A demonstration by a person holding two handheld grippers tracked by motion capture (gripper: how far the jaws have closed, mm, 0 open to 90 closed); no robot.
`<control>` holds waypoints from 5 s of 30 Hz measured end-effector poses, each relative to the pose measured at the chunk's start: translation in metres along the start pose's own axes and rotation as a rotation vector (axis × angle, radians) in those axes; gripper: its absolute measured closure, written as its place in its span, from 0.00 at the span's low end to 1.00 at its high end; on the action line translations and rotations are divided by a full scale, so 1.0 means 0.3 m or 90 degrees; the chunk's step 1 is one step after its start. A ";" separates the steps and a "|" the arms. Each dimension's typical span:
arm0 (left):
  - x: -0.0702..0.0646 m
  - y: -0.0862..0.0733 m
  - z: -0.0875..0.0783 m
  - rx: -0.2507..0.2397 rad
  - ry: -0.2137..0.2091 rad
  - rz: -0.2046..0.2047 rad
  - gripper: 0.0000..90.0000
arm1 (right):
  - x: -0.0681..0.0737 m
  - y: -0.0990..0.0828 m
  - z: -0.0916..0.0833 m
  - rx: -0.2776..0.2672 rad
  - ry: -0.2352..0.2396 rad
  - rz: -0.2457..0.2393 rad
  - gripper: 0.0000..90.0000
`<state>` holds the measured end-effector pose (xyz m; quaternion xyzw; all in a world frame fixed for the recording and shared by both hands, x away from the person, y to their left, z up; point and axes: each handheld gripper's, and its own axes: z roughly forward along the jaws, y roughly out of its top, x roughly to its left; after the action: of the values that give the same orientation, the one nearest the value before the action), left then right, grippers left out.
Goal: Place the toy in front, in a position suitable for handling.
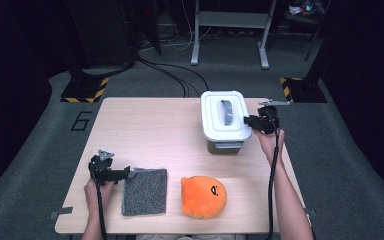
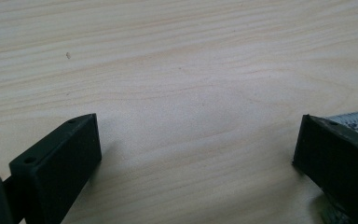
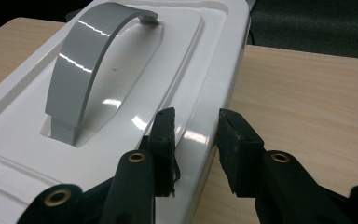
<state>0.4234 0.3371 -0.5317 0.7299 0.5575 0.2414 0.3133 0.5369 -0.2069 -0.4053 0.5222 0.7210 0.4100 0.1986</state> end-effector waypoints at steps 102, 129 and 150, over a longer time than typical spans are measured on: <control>0.001 0.001 0.001 -0.001 -0.001 0.001 0.00 | 0.029 -0.081 -0.005 -0.003 0.034 -0.001 0.17; 0.030 0.021 -0.016 0.019 -0.006 -0.015 0.06 | -0.098 -0.450 0.051 0.068 -0.078 -0.045 0.14; -0.065 0.349 -0.120 -0.057 -0.072 -0.029 0.00 | -0.108 -0.454 0.051 0.068 -0.077 -0.050 0.11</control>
<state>0.4624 0.3061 -0.4309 0.7145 0.5444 0.2173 0.3820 0.4796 -0.2468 -0.5276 0.5271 0.7486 0.3306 0.2292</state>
